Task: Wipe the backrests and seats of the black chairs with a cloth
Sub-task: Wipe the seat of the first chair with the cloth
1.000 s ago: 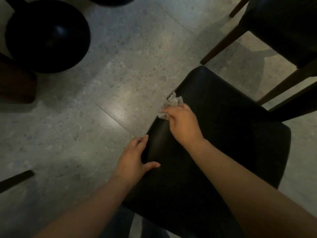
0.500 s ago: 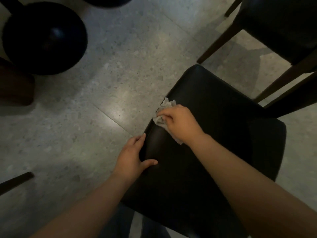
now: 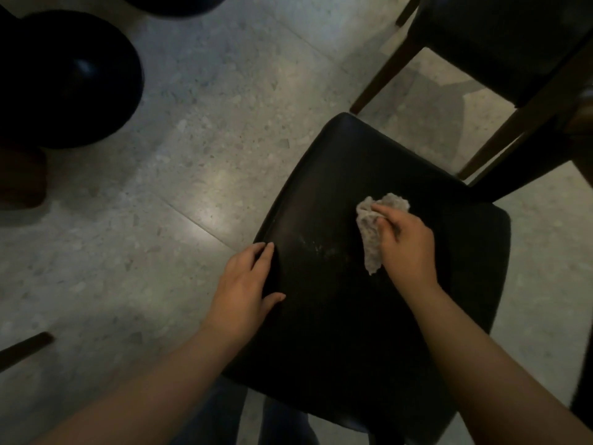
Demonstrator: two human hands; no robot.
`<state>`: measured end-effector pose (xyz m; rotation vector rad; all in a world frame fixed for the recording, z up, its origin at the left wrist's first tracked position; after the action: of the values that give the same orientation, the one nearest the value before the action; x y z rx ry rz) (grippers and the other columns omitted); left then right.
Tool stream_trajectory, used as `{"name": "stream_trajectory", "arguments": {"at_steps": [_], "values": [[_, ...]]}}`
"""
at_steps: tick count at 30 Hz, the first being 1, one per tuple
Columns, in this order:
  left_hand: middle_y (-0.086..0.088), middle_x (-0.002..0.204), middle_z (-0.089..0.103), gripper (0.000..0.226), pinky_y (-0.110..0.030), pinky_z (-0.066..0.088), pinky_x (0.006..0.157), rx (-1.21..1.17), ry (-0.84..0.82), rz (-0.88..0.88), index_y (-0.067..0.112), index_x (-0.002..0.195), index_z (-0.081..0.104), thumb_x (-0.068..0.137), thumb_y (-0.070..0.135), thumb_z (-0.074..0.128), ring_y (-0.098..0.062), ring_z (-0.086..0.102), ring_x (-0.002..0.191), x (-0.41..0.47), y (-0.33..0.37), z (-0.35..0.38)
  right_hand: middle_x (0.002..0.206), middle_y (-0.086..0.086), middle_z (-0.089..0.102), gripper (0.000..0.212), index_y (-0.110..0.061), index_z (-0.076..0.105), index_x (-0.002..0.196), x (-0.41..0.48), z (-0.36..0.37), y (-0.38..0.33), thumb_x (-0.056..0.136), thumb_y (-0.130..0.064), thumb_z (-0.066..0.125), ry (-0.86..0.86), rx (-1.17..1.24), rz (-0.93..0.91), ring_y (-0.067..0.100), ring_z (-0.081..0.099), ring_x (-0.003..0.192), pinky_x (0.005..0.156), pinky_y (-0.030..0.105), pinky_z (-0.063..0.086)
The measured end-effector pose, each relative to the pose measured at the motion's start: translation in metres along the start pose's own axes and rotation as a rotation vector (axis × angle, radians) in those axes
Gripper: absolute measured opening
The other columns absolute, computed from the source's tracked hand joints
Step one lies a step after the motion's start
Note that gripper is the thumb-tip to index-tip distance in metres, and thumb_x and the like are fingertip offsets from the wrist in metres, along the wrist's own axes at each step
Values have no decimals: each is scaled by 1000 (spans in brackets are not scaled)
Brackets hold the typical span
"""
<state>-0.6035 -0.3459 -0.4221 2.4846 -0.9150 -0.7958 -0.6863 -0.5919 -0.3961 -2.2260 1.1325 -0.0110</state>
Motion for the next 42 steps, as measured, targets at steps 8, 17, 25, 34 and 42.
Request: {"name": "stream_trajectory", "arguments": {"at_steps": [8, 17, 25, 34, 42], "values": [[-9, 140, 49, 77, -43, 41, 107, 112, -35, 174, 11, 138, 53, 72, 38, 82, -28, 45, 129, -7, 42, 12, 136, -1, 56, 33, -23, 59, 130, -46, -41, 53, 98, -19, 50, 173, 65, 193, 11, 49, 126, 107, 36, 41], [0, 156, 28, 74, -36, 25, 118, 216, -221, 242, 22, 151, 33, 88, 48, 62, -19, 24, 143, -10, 86, 23, 127, 1, 63, 31, -16, 63, 127, -113, -49, 78, 98, -14, 52, 260, 252, 416, 3, 51, 109, 96, 21, 40], [1, 140, 47, 59, -27, 41, 103, 177, -317, 183, 20, 145, 43, 92, 38, 62, -17, 48, 124, -16, 129, -25, 124, 1, 64, 28, -16, 66, 123, -146, -89, 52, 97, -13, 56, 197, 363, 486, 6, 55, 110, 93, 19, 40], [0, 133, 52, 52, -29, 46, 97, 253, -320, 131, 21, 140, 50, 92, 38, 62, -18, 55, 117, -48, 175, -116, 124, -2, 64, 28, -21, 65, 122, -184, -165, -3, 96, -16, 57, 130, 285, 437, 4, 55, 109, 93, 18, 43], [8, 131, 51, 50, -23, 46, 94, 184, -199, 73, 28, 138, 49, 92, 43, 61, -9, 53, 114, -97, 214, -197, 125, -10, 62, 28, -27, 64, 122, -196, -234, -63, 97, -17, 55, 103, 227, 251, -9, 45, 103, 95, 15, 41]]}}
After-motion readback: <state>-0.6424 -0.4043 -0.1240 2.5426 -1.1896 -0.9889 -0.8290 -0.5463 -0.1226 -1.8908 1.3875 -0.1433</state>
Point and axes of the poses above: each hand's wrist, its own x-axis towards the middle knuckle, its own z-axis out of the palm, y = z × x, the point moved 3 cm from there along x, towards the middle knuckle
